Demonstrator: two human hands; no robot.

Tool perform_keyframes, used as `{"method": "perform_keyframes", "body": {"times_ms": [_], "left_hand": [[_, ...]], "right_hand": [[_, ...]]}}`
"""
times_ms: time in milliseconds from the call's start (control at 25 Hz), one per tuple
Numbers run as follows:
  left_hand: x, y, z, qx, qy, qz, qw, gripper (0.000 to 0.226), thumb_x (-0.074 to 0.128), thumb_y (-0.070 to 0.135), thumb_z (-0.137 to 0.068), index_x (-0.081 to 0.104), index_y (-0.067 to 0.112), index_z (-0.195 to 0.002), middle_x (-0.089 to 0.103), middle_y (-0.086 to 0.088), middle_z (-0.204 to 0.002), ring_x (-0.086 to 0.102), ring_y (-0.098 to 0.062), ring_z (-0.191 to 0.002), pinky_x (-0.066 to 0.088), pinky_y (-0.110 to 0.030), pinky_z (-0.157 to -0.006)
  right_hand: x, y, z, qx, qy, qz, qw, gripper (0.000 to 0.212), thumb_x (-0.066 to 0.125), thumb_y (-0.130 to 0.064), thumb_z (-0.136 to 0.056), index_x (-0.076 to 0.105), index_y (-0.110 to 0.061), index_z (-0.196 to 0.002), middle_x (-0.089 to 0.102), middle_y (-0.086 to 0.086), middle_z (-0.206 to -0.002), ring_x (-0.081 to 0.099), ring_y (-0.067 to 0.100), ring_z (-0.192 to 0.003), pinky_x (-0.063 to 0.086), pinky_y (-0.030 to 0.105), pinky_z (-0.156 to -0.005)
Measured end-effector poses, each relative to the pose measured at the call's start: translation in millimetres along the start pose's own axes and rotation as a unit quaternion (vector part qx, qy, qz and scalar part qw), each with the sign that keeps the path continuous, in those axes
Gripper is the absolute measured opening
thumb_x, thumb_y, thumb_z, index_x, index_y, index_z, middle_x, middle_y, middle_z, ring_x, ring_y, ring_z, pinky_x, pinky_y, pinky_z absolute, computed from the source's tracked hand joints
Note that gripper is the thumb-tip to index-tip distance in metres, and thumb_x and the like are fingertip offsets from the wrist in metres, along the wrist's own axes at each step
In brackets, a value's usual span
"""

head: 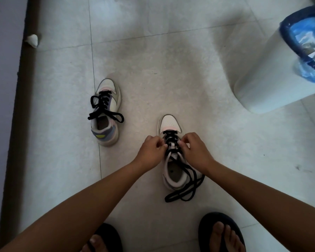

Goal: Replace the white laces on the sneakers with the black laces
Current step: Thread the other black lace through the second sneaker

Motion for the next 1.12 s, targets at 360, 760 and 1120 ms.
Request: {"method": "perform_keyframes", "body": {"times_ms": [360,760,1120], "left_hand": [[-4.3,5.2,-12.1,-0.054,-0.067,0.159,0.984,0.019,0.051,0.018,-0.096,0.054,0.009,-0.079,0.056,-0.027,-0.107,0.061,-0.037,-0.100,0.056,-0.046,-0.083],[2.6,26.0,7.4,0.192,-0.022,-0.292,0.937,0.029,0.046,0.023,-0.096,0.057,0.009,-0.119,0.048,-0.009,-0.118,0.052,-0.023,-0.099,0.047,-0.032,-0.073],[6.8,37.4,-6.1,0.090,-0.048,-0.210,0.972,0.020,0.047,0.004,-0.090,0.066,-0.003,-0.095,0.056,-0.020,-0.094,0.061,-0.031,-0.089,0.040,-0.026,-0.067]], "right_hand": [[-15.3,-0.7,-18.5,0.035,-0.132,-0.084,0.987,0.019,0.055,-0.017,-0.094,0.052,-0.015,-0.075,0.051,-0.004,-0.070,0.048,0.011,-0.066,0.036,0.017,-0.058],[-13.2,-17.7,6.1,-0.103,-0.116,0.223,0.962,0.024,0.053,-0.026,-0.091,0.056,-0.016,-0.113,0.055,0.004,-0.105,0.055,0.022,-0.091,0.042,0.029,-0.068],[-7.7,-32.8,5.5,-0.045,-0.072,0.184,0.979,0.013,0.050,-0.013,-0.090,0.060,-0.006,-0.092,0.062,0.010,-0.092,0.058,0.026,-0.082,0.044,0.034,-0.069]]}}
Point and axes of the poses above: each hand's wrist, its own z-axis away from the middle knuckle, its own x-axis out of the palm, y = z × x, the point moved 2 cm from there along -z, towards the middle knuckle
